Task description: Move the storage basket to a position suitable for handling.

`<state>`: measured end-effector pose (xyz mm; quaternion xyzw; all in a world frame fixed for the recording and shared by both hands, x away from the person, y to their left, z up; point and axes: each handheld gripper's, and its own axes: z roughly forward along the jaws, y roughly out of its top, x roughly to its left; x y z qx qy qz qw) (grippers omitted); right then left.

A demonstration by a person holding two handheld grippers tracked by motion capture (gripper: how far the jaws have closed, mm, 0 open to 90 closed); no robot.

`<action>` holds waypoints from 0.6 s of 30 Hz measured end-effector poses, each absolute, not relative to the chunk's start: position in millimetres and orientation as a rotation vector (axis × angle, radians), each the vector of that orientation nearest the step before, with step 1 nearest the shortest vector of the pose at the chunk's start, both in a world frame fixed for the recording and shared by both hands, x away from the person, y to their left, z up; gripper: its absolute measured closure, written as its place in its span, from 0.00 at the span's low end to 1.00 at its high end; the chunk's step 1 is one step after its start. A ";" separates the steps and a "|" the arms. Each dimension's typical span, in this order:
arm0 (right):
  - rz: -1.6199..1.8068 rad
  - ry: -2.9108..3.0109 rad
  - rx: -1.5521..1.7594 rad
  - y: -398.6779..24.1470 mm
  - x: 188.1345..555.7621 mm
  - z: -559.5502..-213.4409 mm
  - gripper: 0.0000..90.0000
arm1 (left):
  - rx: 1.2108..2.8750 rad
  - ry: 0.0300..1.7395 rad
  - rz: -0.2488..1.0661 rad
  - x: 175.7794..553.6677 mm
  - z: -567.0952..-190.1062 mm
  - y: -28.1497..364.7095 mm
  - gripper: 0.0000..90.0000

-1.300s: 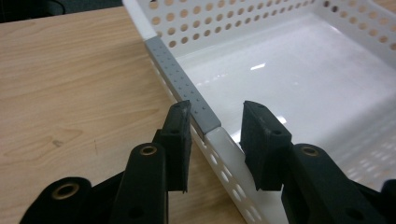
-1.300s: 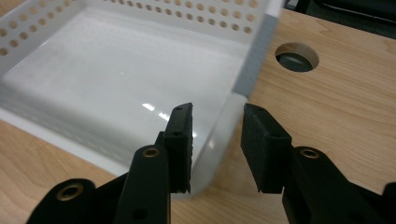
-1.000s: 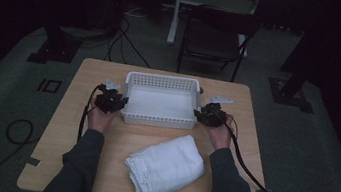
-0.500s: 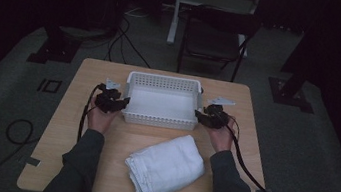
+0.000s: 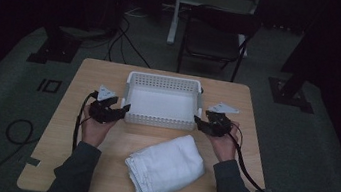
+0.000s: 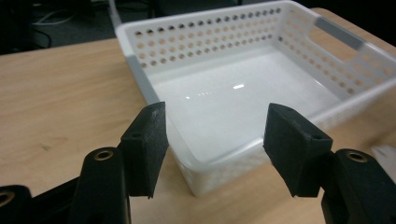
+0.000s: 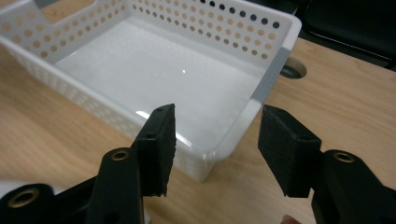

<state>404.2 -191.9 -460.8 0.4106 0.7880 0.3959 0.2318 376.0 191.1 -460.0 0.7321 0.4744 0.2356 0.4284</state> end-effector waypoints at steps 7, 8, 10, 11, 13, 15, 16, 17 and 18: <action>1.099 2.191 1.139 -200.0 384.4 -470.9 0.50 | 1.869 1.137 0.534 341.9 -468.2 179.0 0.43; 1.087 2.197 1.131 -199.9 381.4 -472.6 0.49 | 1.879 1.128 0.524 337.6 -469.3 176.4 0.43; 1.080 2.211 1.120 -199.6 375.5 -476.2 0.49 | 1.899 1.109 0.522 329.2 -470.7 171.0 0.43; 1.079 2.214 1.120 -199.4 373.1 -477.4 0.49 | 1.908 1.094 0.521 324.0 -471.4 168.0 0.43; 1.079 2.221 1.108 -199.4 366.5 -480.4 0.48 | 1.919 1.071 0.506 314.4 -472.6 163.1 0.43; 1.076 2.231 1.097 -198.9 359.5 -483.2 0.48 | 1.922 1.052 0.475 305.2 -473.9 160.0 0.42; 1.076 2.236 1.089 -198.2 354.7 -484.9 0.48 | 1.920 1.052 0.463 302.3 -474.2 159.4 0.42; 1.076 2.242 1.081 -197.9 352.0 -486.0 0.48 | 1.914 1.045 0.440 297.5 -475.3 158.0 0.42; 1.077 2.250 1.076 -197.2 347.7 -487.8 0.48 | 1.920 1.035 0.432 294.6 -476.0 157.1 0.42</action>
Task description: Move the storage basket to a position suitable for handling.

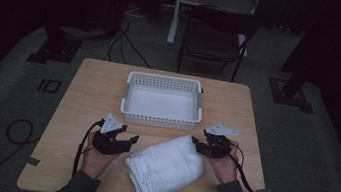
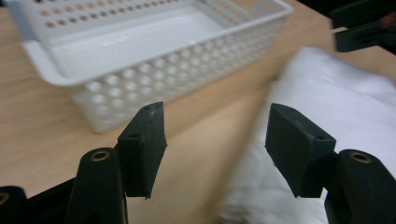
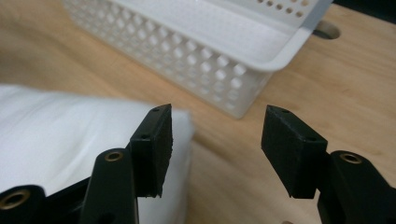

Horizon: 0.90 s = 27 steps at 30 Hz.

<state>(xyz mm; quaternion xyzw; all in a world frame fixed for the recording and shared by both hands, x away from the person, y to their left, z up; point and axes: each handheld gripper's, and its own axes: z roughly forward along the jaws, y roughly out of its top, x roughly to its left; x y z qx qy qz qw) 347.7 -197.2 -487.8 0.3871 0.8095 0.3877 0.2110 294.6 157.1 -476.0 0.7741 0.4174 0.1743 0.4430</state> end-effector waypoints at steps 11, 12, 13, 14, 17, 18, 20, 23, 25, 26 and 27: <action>1.111 2.292 1.058 -200.4 319.6 -498.3 0.47 | 2.008 0.979 0.323 262.5 -492.7 141.4 0.39; 1.111 2.292 1.058 -200.4 319.6 -498.3 0.47 | 2.011 0.978 0.310 260.6 -494.1 140.9 0.39; 1.112 2.293 1.054 -200.7 316.8 -497.8 0.47 | 2.016 0.975 0.305 258.9 -495.6 140.4 0.39; 1.113 2.295 1.050 -200.9 313.9 -497.5 0.47 | 2.020 0.974 0.306 257.4 -497.1 139.3 0.39; 1.098 2.324 1.031 -200.4 306.6 -500.4 0.47 | 2.058 0.975 0.322 256.8 -503.2 136.1 0.39; 1.074 2.336 1.021 -199.4 305.1 -502.9 0.47 | 2.067 0.982 0.328 257.1 -505.8 134.5 0.39; 1.047 2.351 1.018 -197.7 304.2 -508.6 0.47 | 2.098 0.979 0.369 257.2 -510.2 130.5 0.41; 1.054 2.365 1.030 -196.7 306.7 -513.3 0.47 | 2.106 0.983 0.389 258.5 -513.7 127.1 0.43; 1.053 2.372 1.036 -195.9 308.2 -514.9 0.47 | 2.115 0.990 0.401 262.1 -516.6 126.9 0.42; 1.052 2.375 1.040 -195.6 308.7 -515.7 0.47 | 2.122 0.992 0.402 264.4 -518.3 127.0 0.43; 1.054 2.378 1.039 -195.1 309.1 -516.7 0.48 | 2.122 0.995 0.397 266.6 -519.7 127.1 0.43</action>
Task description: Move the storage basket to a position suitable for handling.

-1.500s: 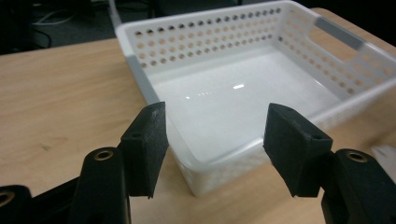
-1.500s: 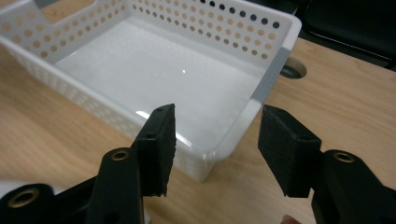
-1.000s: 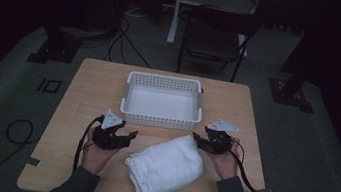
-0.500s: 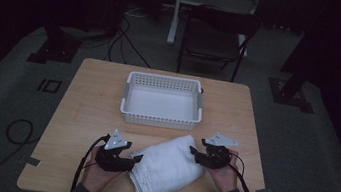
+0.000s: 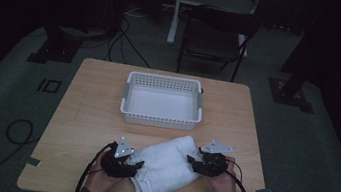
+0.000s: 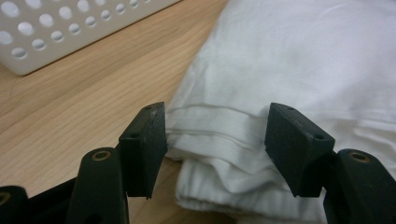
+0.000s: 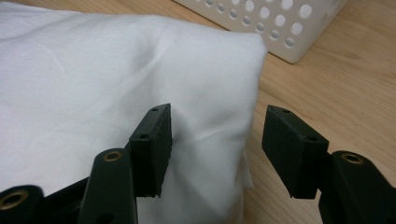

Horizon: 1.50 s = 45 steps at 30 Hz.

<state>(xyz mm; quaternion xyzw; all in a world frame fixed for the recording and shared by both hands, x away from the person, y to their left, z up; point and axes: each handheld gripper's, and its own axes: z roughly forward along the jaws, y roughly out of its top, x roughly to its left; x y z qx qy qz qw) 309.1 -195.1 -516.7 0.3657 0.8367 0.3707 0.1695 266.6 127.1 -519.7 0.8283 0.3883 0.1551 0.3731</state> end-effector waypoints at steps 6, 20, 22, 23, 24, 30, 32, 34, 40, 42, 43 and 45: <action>1.046 2.381 1.042 -192.7 309.6 -520.6 0.49 | 2.142 0.973 0.403 275.5 -522.5 124.5 0.45; 1.039 2.375 1.041 -189.2 308.6 -522.1 0.50 | 2.154 0.991 0.426 294.6 -527.9 120.9 0.48; 1.033 2.374 1.034 -189.7 308.6 -521.7 0.48 | 2.104 1.003 0.418 289.7 -518.2 127.4 0.46; 1.031 2.374 1.037 -189.8 308.4 -521.6 0.48 | 2.064 1.004 0.408 282.6 -509.2 132.2 0.45; 1.031 2.374 1.038 -189.9 308.3 -521.6 0.48 | 2.048 0.999 0.396 278.0 -505.5 133.9 0.42; 1.031 2.372 1.040 -189.8 308.4 -521.7 0.47 | 2.044 0.967 0.327 253.7 -497.5 135.8 0.31; 1.030 2.372 1.042 -189.9 308.4 -521.7 0.47 | 2.061 0.946 0.273 243.0 -500.0 133.9 0.29; 1.030 2.372 1.042 -189.9 308.5 -521.7 0.47 | 2.072 0.935 0.263 240.4 -501.2 133.2 0.28; 1.032 2.374 1.043 -189.9 308.8 -521.8 0.47 | 2.197 0.904 0.341 235.7 -512.2 125.2 0.27; 1.033 2.375 1.041 -189.8 309.0 -521.9 0.47 | 2.249 0.894 0.385 236.9 -516.6 119.7 0.28; 1.035 2.374 1.041 -189.6 309.0 -522.1 0.47 | 2.251 0.903 0.380 238.8 -518.8 118.2 0.28; 1.032 2.373 1.042 -189.4 309.0 -522.2 0.47 | 2.245 0.915 0.364 243.5 -521.1 119.2 0.29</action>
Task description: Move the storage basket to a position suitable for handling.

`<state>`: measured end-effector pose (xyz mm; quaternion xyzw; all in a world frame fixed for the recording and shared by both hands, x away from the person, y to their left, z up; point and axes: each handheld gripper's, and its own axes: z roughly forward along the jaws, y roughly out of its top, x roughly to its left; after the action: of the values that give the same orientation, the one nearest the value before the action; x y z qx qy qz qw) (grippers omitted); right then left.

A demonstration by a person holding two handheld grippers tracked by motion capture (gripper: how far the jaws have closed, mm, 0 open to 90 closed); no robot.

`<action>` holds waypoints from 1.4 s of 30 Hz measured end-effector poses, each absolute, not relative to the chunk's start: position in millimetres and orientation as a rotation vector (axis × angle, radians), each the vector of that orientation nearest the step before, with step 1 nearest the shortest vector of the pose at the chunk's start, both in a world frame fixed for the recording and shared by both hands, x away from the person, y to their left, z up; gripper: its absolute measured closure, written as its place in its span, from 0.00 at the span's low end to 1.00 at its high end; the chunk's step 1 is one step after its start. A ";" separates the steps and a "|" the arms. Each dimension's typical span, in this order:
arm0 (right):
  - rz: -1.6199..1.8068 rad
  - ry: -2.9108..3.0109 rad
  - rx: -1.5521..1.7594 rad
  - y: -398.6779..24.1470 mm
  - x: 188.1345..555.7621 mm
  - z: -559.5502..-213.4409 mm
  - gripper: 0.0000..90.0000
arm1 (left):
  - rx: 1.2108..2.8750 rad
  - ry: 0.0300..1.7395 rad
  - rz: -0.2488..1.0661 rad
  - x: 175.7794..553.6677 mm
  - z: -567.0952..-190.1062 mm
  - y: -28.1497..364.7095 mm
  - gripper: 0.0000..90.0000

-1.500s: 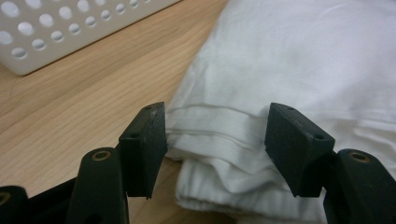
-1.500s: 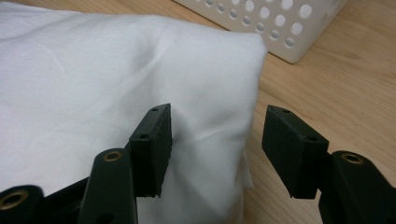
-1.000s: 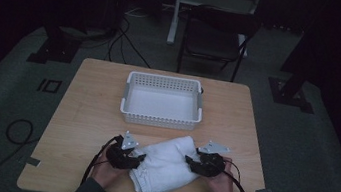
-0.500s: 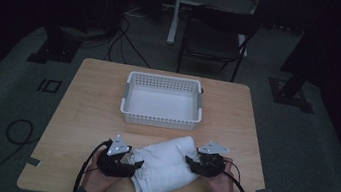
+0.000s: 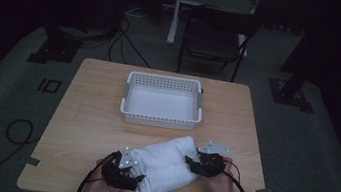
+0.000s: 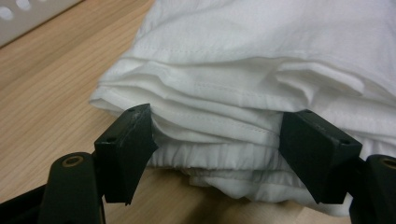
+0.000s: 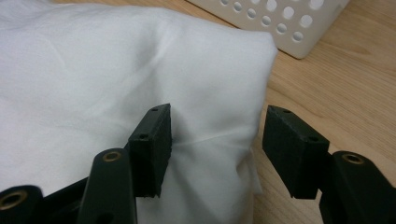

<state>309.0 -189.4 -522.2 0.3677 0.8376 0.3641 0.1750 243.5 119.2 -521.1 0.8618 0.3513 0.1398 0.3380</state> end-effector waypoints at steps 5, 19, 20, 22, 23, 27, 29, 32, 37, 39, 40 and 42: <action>1.029 2.367 1.047 -187.3 309.5 -522.0 0.48 | 2.211 0.967 0.404 258.8 -521.4 127.4 0.30; 1.033 2.371 1.068 -166.2 319.7 -521.9 0.48 | 2.107 1.141 0.522 305.9 -516.9 151.1 0.37; 1.032 2.374 1.063 -164.9 320.6 -521.9 0.48 | 2.103 1.146 0.518 307.2 -517.0 152.9 0.37; 1.043 2.376 1.068 -162.6 323.9 -522.5 0.48 | 2.095 1.153 0.512 308.1 -517.2 155.4 0.38; 1.046 2.379 1.071 -162.2 325.3 -522.8 0.48 | 2.094 1.155 0.505 308.3 -517.1 157.0 0.37; 1.058 2.390 1.073 -158.7 331.8 -523.4 0.48 | 2.080 1.164 0.504 308.0 -515.6 161.6 0.38; 1.059 2.396 1.070 -156.9 334.0 -522.7 0.48 | 2.055 1.169 0.502 308.2 -513.0 164.8 0.38; 1.084 2.382 1.060 -158.6 336.2 -516.9 0.47 | 2.034 1.171 0.520 312.0 -506.6 170.1 0.38; 1.126 2.286 1.091 -170.8 344.9 -498.9 0.47 | 1.981 1.195 0.561 329.5 -491.6 179.2 0.38; 1.130 2.250 1.106 -175.6 351.2 -492.6 0.48 | 1.959 1.204 0.575 338.1 -486.1 182.4 0.38; 1.133 2.230 1.114 -177.5 355.1 -489.6 0.48 | 1.945 1.207 0.581 343.0 -483.6 183.9 0.38; 1.137 2.189 1.134 -181.1 365.2 -483.6 0.49 | 1.919 1.224 0.595 353.5 -478.8 187.1 0.38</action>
<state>365.2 -181.1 -483.6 0.4082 0.7880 0.4094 0.2116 353.5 187.1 -478.8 0.7531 0.4803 0.2334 0.3843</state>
